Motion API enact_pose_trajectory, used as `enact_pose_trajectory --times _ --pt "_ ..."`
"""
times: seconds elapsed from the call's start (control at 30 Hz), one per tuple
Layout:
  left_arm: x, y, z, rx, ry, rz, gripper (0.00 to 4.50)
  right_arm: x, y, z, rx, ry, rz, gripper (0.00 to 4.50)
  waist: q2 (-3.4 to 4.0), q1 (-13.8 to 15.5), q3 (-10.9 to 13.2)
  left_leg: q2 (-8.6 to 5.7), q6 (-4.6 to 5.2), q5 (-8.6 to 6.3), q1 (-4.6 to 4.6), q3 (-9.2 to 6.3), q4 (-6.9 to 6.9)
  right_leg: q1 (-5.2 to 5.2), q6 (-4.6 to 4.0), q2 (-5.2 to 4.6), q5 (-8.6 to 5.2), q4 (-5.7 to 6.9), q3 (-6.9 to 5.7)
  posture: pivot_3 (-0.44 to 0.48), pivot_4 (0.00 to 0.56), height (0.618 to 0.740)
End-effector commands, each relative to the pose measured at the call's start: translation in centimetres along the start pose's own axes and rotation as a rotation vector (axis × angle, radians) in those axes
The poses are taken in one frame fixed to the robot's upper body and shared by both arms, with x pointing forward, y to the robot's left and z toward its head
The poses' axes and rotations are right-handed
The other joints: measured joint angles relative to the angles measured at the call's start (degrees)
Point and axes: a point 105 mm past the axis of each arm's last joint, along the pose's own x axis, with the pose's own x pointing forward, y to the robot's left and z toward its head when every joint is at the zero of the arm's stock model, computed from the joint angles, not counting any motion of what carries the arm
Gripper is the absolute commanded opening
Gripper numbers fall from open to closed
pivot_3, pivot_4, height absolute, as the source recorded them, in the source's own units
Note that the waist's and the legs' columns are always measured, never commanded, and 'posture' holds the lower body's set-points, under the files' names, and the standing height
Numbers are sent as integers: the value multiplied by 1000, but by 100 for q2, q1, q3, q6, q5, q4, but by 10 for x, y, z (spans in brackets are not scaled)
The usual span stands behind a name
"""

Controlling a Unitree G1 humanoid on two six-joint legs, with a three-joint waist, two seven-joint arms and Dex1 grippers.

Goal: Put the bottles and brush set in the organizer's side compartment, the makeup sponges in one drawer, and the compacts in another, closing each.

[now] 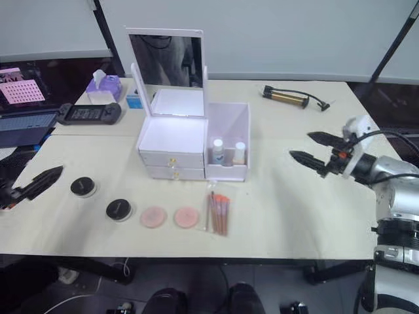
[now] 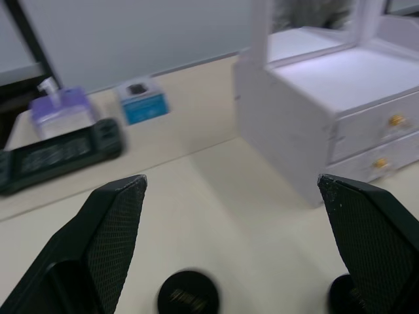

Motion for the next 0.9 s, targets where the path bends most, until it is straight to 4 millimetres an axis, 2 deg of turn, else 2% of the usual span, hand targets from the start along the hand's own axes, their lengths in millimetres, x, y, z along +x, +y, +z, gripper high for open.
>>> enact_pose_trajectory --times 0.03,0.1,0.2,0.3,0.37,0.43,0.53,0.6,0.73,0.8,0.83,0.9 --pt "22 -25 24 4 -11 -110 4500 3 16 31 -32 19 80 4467 4 6 3 -1 0 0 0 0 0 -1 0 0 0 -1 2 0 150 689" --pt "32 -38 30 -17 2 -174 4500 5 22 38 38 42 99 4467 5 -5 3 -2 0 0 -1 -2 -1 -2 0 1 0 -1 3 0 150 689" --pt "49 -71 37 -93 55 -340 4500 5 44 42 25 122 157 4467 4 0 3 -1 0 0 0 -6 -2 -1 0 4 0 -2 2 0 150 689" --pt "59 -91 32 -111 154 -439 4500 5 61 39 2 200 159 4467 3 12 3 -3 0 0 1 -17 -3 2 2 5 -1 -5 1 0 150 689" --pt "64 -114 28 -117 219 -565 4500 5 75 35 -58 245 148 4467 2 16 4 -5 0 0 0 -20 -3 3 4 6 -2 -6 0 0 150 689" --pt "68 -127 24 -120 260 -642 4500 6 85 33 -36 264 149 4467 3 28 4 -9 -1 1 0 -20 -4 3 10 6 -5 -7 1 0 150 689" --pt "74 -144 11 -79 312 -719 3892 2 98 23 125 329 191 4500 0 22 6 -10 -5 4 0 -23 -4 3 12 7 -6 -6 2 0 150 689" --pt "79 -159 6 -57 299 -798 3347 -1 108 6 271 428 211 4500 -2 38 7 -15 -5 4 0 -27 -4 7 10 8 -5 -8 2 0 150 689" --pt "89 -176 -6 -16 293 -873 2093 2 117 -22 445 564 198 4500 -11 79 7 -43 -2 4 -3 -52 -4 8 3 5 -1 -10 6 0 150 689" --pt "96 -187 -19 -9 311 -910 1633 15 123 -27 549 553 218 4500 -16 81 6 -61 0 3 -8 -78 -4 8 4 7 -1 -13 10 0 150 689" --pt "102 -193 -25 -4 319 -913 1268 23 123 -31 592 548 210 4500 -12 84 8 -66 1 2 -10 -87 -4 5 5 10 0 -15 16 0 150 689" --pt "112 -200 -37 8 334 -890 842 36 121 -36 654 529 190 4500 -16 89 6 -67 6 1 -11 -97 -4 9 7 11 0 -19 12 0 150 689"
